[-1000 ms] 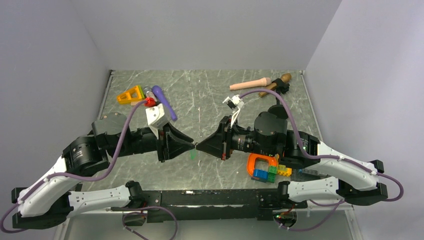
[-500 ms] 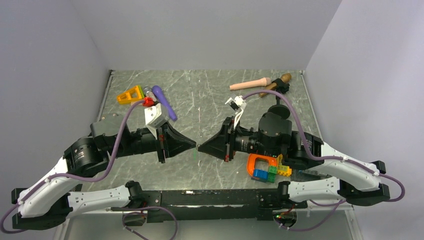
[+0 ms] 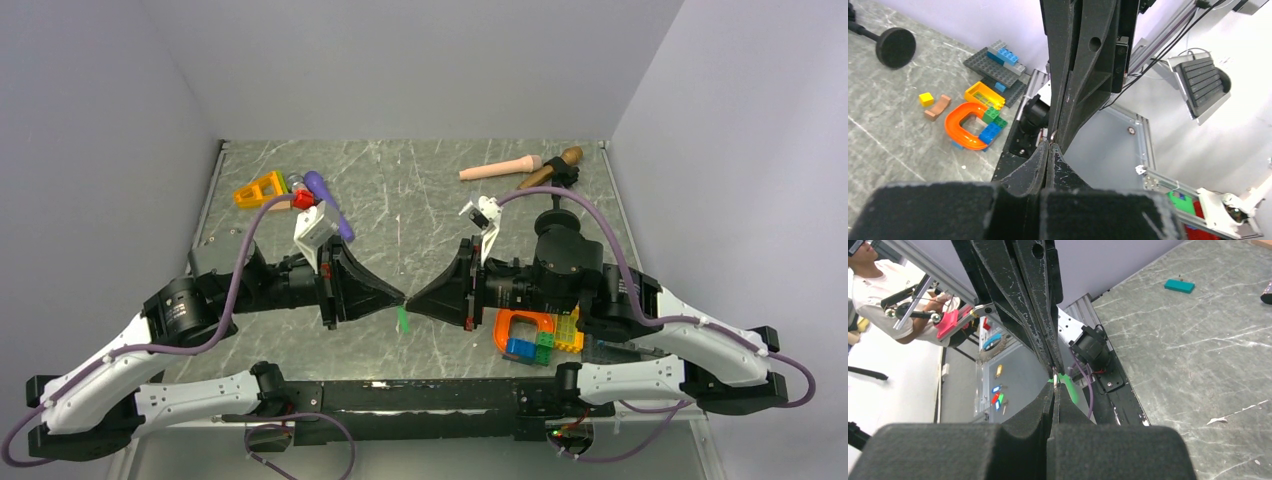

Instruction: Remove the keys from the keyring

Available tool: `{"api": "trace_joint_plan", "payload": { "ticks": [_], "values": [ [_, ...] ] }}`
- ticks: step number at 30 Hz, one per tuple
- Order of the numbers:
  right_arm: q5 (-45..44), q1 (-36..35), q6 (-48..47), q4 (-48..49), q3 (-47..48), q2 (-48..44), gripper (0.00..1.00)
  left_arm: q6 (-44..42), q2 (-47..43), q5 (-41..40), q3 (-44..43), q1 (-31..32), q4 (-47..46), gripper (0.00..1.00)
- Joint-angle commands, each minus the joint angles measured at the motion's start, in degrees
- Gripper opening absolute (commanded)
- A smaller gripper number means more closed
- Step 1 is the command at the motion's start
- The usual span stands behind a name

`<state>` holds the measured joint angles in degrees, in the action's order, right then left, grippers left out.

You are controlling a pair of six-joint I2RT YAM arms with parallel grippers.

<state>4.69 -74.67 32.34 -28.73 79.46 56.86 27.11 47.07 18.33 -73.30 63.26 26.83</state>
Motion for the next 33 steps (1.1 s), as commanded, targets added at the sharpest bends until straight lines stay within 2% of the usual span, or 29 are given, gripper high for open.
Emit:
{"api": "trace_joint_plan", "payload": {
  "ticks": [1,14,25,33],
  "values": [
    [2.3,-0.1,-1.8,6.7,2.3,0.5,0.0,5.4,0.7,4.3,1.7,0.1,-5.4,0.0],
    [8.0,-0.1,-3.2,10.7,2.4,-1.1,0.0,15.0,-3.2,8.5,6.3,-1.9,-15.7,0.0],
    [9.1,-0.1,-3.6,11.2,3.1,-1.2,0.0,14.2,-4.2,6.7,4.1,-2.0,-12.5,0.0],
    [10.3,-0.1,-3.7,12.6,2.9,-1.7,0.0,17.5,-4.8,6.3,7.4,-2.0,-16.3,0.0]
  ]
}}
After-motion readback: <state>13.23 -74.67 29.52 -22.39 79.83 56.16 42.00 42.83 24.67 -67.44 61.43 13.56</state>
